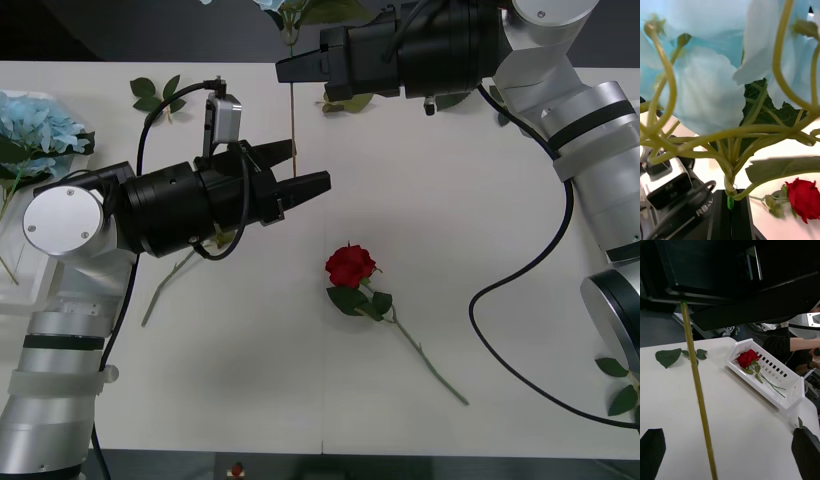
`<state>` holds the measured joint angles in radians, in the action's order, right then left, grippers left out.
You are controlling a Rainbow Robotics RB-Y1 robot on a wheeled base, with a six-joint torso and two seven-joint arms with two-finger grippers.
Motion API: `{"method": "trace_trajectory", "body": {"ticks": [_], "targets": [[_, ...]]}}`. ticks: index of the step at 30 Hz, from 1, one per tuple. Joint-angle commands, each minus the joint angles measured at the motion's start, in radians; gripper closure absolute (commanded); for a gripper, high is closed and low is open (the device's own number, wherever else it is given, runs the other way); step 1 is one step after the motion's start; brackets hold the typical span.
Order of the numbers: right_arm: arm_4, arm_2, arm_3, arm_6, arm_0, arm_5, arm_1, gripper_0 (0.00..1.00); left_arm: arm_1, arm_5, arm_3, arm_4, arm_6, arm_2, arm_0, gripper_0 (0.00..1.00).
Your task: Put the red flowers into the right box and the blue flowers into the left box
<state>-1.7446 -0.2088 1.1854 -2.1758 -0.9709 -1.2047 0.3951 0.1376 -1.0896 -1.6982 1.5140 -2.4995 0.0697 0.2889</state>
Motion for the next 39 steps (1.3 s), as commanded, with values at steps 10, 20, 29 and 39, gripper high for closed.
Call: {"method": "trace_trajectory", "body": {"ticks": [10,20,29,39], "targets": [[-0.007,0.005,0.013,-0.016,-0.023,0.010,-0.022,1.00,-0.004,0.034,-0.018,-0.023,-0.030,-0.028,-0.017,1.00],[-0.007,0.005,0.013,-0.015,-0.023,0.010,-0.022,1.00,-0.004,0.054,-0.017,-0.032,-0.021,-0.028,-0.016,1.00],[-0.012,-0.049,0.013,-0.002,-0.025,0.028,0.030,0.31,0.108,0.028,-0.018,0.048,0.074,-0.014,-0.016,1.00],[-0.019,-0.049,0.013,-0.016,-0.025,0.019,0.068,0.17,0.428,-0.087,-0.018,0.249,0.301,0.121,-0.028,1.00]]}}
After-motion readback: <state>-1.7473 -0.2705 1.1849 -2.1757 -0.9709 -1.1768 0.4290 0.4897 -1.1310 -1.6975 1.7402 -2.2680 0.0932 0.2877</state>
